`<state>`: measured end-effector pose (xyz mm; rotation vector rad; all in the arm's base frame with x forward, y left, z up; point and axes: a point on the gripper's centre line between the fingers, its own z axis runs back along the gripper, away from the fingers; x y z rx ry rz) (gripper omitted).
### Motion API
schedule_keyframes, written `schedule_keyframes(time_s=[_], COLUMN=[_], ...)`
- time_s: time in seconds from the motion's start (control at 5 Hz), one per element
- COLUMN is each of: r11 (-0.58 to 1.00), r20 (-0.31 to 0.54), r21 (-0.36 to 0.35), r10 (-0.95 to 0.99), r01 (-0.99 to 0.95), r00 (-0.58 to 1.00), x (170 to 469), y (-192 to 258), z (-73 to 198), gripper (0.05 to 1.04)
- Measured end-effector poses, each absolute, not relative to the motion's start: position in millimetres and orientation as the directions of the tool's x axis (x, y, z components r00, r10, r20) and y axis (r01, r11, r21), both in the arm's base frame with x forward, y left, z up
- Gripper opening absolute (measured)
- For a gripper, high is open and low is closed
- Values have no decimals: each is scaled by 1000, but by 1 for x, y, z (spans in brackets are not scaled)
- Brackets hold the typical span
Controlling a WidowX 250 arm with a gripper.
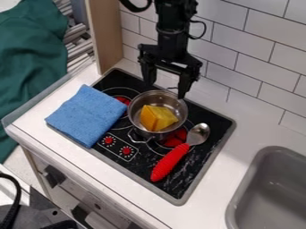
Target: Put the yellow object inside the silver basket
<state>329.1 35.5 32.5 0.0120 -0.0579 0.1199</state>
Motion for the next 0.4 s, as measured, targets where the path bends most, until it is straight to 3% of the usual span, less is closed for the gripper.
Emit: schedule_keyframes(time_s=[0.2,0.4], r11=[987,987], r20=[86,92], r21=[14,8], r10=[157,158], r01=[-159,-159], r00=[984,983], x=[314,307], y=[42,48], z=[47,44], gripper=[1003,1001])
